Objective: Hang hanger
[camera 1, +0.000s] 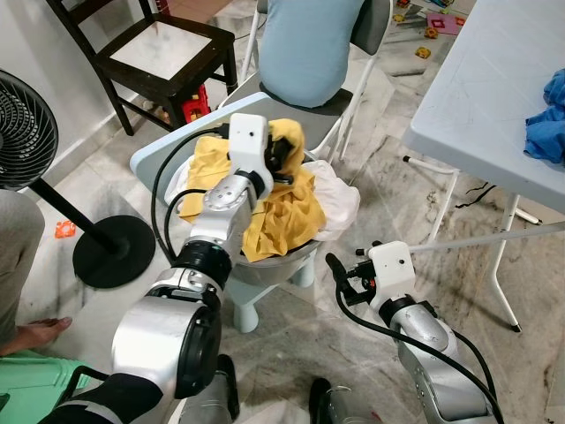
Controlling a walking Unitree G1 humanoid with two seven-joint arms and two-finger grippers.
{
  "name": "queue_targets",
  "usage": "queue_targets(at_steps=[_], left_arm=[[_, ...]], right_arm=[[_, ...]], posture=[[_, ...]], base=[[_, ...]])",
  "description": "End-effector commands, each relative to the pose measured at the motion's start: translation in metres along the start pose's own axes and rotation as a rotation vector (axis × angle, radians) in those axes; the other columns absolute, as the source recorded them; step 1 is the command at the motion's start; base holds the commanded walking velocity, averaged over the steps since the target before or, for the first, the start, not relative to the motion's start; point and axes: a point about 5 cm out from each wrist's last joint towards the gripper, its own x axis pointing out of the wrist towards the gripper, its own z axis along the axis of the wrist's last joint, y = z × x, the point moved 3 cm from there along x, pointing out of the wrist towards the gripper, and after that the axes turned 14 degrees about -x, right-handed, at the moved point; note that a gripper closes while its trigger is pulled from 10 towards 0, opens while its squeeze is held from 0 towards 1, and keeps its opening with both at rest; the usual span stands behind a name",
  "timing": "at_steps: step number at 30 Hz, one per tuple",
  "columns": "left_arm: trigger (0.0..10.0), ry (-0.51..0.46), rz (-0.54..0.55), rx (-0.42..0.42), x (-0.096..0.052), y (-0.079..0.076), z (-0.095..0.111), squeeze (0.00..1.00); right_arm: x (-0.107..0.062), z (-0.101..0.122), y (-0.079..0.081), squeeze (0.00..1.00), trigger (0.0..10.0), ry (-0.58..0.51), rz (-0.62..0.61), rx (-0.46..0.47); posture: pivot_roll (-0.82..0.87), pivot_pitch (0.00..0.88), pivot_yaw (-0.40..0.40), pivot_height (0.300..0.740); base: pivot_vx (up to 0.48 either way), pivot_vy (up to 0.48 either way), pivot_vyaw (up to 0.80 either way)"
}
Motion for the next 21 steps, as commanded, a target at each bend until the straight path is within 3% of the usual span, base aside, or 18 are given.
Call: queue_targets(at_steps=[1, 5, 6, 7, 8, 9, 10, 11, 13, 16, 21], left_arm=[[10.0, 0.0, -0.026, 0.029, 0.003, -0.009, 0.0, 0.0], [10.0, 0.026, -0.027, 0.048, 0.0, -0.007, -0.01, 0.0], [10.0, 0.048, -0.029, 0.073, -0.003, -0.004, -0.017, 0.1], [10.0, 0.048, -0.029, 0.073, -0.003, -0.004, -0.017, 0.1], [10.0, 0.065, -0.032, 0.101, -0.005, -0.002, -0.023, 1.0], [10.0, 0.129, -0.085, 0.196, -0.012, -0.001, -0.039, 1.0], [10.0, 0.166, -0.107, 0.234, -0.015, -0.001, -0.047, 1.0], [10.0, 0.19, -0.119, 0.256, -0.017, -0.001, -0.052, 1.0], [10.0, 0.382, -0.091, 0.27, -0.028, 0.013, -0.08, 1.0], [10.0, 0.403, -0.041, 0.236, -0.031, 0.022, -0.083, 1.0], [10.0, 0.39, 0.047, 0.255, -0.033, 0.036, -0.076, 1.0]], right_arm=[[-0.003, -0.004, 0.001, 0.0, 10.0, 0.018, -0.003, 0.003], [-0.003, -0.004, 0.001, 0.0, 10.0, 0.017, -0.004, 0.003], [-0.003, -0.004, 0.001, 0.0, 10.0, 0.017, -0.004, 0.004], [-0.003, -0.004, 0.001, 0.0, 10.0, 0.017, -0.004, 0.004], [-0.003, -0.004, 0.001, 0.0, 10.0, 0.017, -0.004, 0.005], [-0.003, -0.004, 0.002, 0.0, 10.0, 0.017, -0.002, 0.007], [-0.003, -0.004, 0.002, 0.0, 10.0, 0.017, -0.001, 0.007], [-0.003, -0.004, 0.002, 0.0, 10.0, 0.017, 0.0, 0.007], [-0.003, -0.004, 0.001, 0.0, 10.0, 0.019, 0.002, 0.007], [-0.003, -0.004, 0.001, 0.0, 10.0, 0.019, 0.003, 0.006], [-0.003, -0.005, 0.0, 0.0, 10.0, 0.021, 0.005, 0.004]], posture=[[-0.07, 0.271, -0.011, 0.74], [-0.07, 0.273, -0.01, 0.74], [-0.07, 0.274, -0.01, 0.74], [-0.07, 0.274, -0.01, 0.74], [-0.07, 0.274, -0.01, 0.74], [-0.07, 0.274, -0.01, 0.74], [-0.06, 0.278, -0.013, 0.74], [-0.06, 0.278, -0.013, 0.74], [-0.06, 0.278, -0.014, 0.74], [-0.06, 0.278, -0.016, 0.74], [-0.06, 0.279, -0.019, 0.74]], base=[[0.0, 0.0, 0.0], [0.0, 0.0, 0.0], [0.0, 0.0, 0.0], [0.0, 0.0, 0.0], [0.0, 0.0, 0.0], [0.0, 0.0, 0.0], [0.0, 0.0, 0.0], [0.0, 0.0, 0.0], [0.0, 0.0, 0.0], [0.0, 0.0, 0.0], [0.0, 0.0, 0.0]])
